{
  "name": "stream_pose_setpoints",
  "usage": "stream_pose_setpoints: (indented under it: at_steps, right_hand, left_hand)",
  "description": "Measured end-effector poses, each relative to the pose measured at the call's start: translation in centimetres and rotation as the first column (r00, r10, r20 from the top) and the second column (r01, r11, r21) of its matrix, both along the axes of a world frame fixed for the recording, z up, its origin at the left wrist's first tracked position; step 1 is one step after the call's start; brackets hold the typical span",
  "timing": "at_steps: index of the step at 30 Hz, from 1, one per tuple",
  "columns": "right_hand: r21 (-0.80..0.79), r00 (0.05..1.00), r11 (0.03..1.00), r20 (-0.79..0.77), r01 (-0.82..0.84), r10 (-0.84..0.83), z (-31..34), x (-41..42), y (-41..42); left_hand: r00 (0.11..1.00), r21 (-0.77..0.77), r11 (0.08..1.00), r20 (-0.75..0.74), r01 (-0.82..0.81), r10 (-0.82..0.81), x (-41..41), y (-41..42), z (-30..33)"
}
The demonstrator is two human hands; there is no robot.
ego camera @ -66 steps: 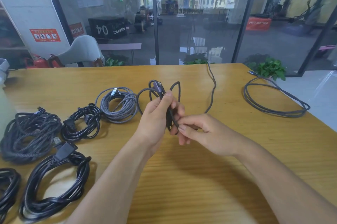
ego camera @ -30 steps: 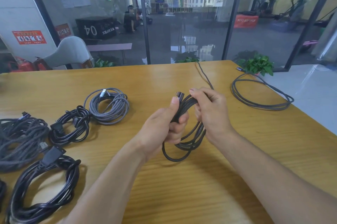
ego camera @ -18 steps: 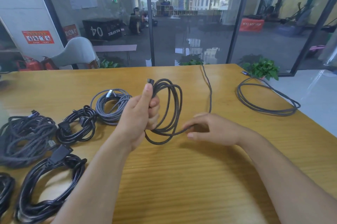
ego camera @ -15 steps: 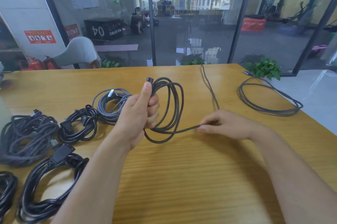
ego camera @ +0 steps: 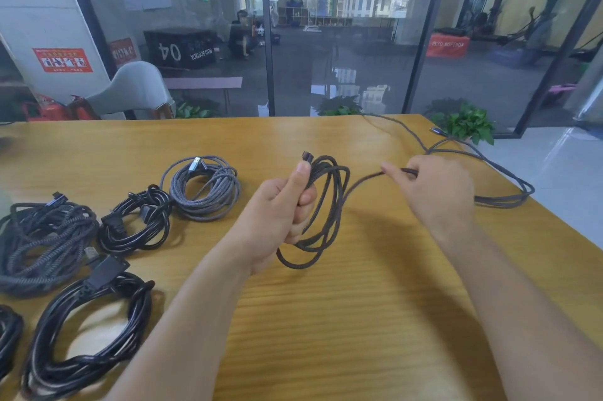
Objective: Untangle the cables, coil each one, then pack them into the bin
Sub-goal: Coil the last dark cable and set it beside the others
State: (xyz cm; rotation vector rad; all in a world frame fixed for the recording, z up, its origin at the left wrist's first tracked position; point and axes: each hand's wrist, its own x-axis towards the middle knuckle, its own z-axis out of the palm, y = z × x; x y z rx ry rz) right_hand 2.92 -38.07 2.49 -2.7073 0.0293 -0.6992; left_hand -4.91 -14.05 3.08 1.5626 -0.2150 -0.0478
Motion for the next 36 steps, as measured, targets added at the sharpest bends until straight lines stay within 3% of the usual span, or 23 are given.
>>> stream_pose_setpoints:
  at_steps: [2, 4, 5, 7, 11, 17, 20, 24, 26, 28, 30, 32, 34, 36]
  right_hand:
    - [0.358, 0.989, 0.923, 0.014, -0.141, 0.146, -0.6, -0.3, 1.6]
    - [0.733, 0.943, 0.647, -0.025, -0.21, 0.333, -0.3, -1.1, 2.6]
    - [0.844, 0.902, 0.492, -0.023, -0.214, 0.431, -0.1, -1.6, 3.2]
    - [0.923, 0.831, 0.3, 0.036, -0.24, 0.555, 0.1, -2.3, 4.3]
    - [0.944, 0.821, 0.139, 0.181, -0.3, 0.541, -0.2, -3.3, 6.1]
    - [0.893, 0.732, 0.195, 0.189, -0.405, 0.654, -0.5, -4.5, 7.2]
    - [0.872, 0.763, 0.233, 0.214, -0.431, 0.609, -0.5, -4.4, 7.3]
    - [0.762, 0.829, 0.441, 0.217, -0.474, 0.516, -1.6, -3.9, 7.4]
    - [0.749, 0.816, 0.465, 0.172, -0.472, 0.552, -1.8, -3.7, 7.3]
    - [0.679, 0.77, 0.543, 0.052, -0.494, 0.636, -1.7, -3.4, 6.7]
    - [0.398, 0.762, 0.732, -0.116, -0.552, 0.637, -1.5, -2.9, 5.4]
    - [0.108, 0.825, 0.846, -0.187, -0.522, 0.533, -1.0, -2.6, 3.8]
    - [0.124, 0.823, 0.866, -0.274, -0.484, 0.498, -0.3, -2.6, 2.4]
    - [0.302, 0.637, 0.787, -0.466, -0.538, 0.614, 0.0, -3.1, 2.5]
  left_hand:
    - [0.999, 0.057, 0.997, 0.015, -0.045, 0.045, 0.0, -0.3, -0.3]
    - [0.995, 0.08, 0.992, 0.036, -0.1, 0.097, 0.1, -0.6, -0.5]
    - [0.991, 0.09, 0.988, 0.052, -0.128, 0.124, 0.2, -0.8, -0.7]
    - [0.982, 0.119, 0.978, 0.089, -0.174, 0.164, 0.3, -1.1, -0.8]
    - [0.973, 0.151, 0.966, 0.127, -0.211, 0.192, 0.7, -1.8, -1.4]
    - [0.966, 0.181, 0.957, 0.171, -0.225, 0.195, 0.7, -2.0, -1.8]
    - [0.972, 0.142, 0.973, 0.174, -0.182, 0.157, 0.4, -1.9, -1.6]
    - [0.979, 0.115, 0.986, 0.175, -0.125, 0.104, 0.4, -2.2, -1.7]
    - [0.98, 0.113, 0.984, 0.163, -0.137, 0.117, 0.7, -2.2, -2.0]
    - [0.976, 0.11, 0.978, 0.152, -0.175, 0.158, 0.8, -2.2, -2.0]
    - [0.962, 0.064, 0.966, 0.127, -0.252, 0.243, 0.9, -1.8, -1.6]
    - [0.939, -0.021, 0.944, 0.093, -0.33, 0.331, 1.0, -0.9, -1.1]
    - [0.922, -0.079, 0.923, 0.071, -0.376, 0.382, 1.2, 0.3, -0.7]
    - [0.916, -0.104, 0.917, 0.08, -0.385, 0.393, 1.4, 0.9, -0.7]
